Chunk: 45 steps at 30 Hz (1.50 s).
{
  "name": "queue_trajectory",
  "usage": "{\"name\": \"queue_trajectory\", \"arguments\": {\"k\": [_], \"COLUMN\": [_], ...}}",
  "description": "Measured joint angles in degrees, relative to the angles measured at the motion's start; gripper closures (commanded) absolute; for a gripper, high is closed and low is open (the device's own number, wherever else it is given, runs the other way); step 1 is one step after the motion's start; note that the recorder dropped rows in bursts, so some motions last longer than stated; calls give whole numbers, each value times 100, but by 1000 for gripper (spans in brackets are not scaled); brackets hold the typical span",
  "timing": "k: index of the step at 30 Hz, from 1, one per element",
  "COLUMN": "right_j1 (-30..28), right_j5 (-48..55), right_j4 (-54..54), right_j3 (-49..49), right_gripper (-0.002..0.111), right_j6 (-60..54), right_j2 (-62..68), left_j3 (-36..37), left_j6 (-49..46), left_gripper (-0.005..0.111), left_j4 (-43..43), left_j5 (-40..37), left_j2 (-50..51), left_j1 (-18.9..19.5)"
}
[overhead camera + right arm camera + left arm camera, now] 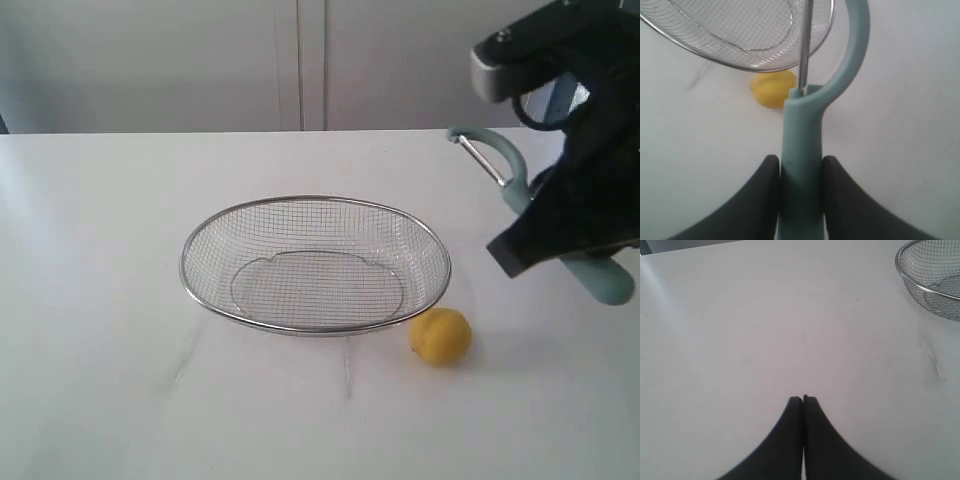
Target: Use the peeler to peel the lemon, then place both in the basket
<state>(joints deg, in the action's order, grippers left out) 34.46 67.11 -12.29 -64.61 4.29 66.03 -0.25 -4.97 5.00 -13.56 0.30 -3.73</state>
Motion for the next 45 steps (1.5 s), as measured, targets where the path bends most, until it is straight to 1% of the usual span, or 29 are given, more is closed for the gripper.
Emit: {"name": "queue_trajectory", "arguments": {"k": [7,13,16,20,25,29,31,34,45], "right_j1": [-590,-1315,-1614,-1941,-2460,-2896,-3003,-3053,-3078], "right_j5": [-483,-999,-1168,-1275,-1365,-1387,-1387,-1364,-1173], "right_j4": [-45,29,562,1695,2163,2962,3385,3648,3758], "right_j3": [757,1141,1175,1175,1175,1180,1189,1189,1189], "right_gripper": [108,108,108,108,108,108,108,108,108], "right_j6": [-27,-429,-1143,-2246,-2830,-3747,-4106,-4310,-4388], "right_j2": [-205,-205,-205,-205,49,439,574,630,489], "left_j3": [0,0,0,0,0,0,0,0,0], "left_j6": [0,0,0,0,0,0,0,0,0], "left_gripper": [107,107,107,107,107,107,107,107,107], "left_j4": [0,0,0,0,0,0,0,0,0], "left_j5": [0,0,0,0,0,0,0,0,0], "left_j2": [0,0,0,0,0,0,0,0,0], "left_j1": [0,0,0,0,0,0,0,0,0]}}
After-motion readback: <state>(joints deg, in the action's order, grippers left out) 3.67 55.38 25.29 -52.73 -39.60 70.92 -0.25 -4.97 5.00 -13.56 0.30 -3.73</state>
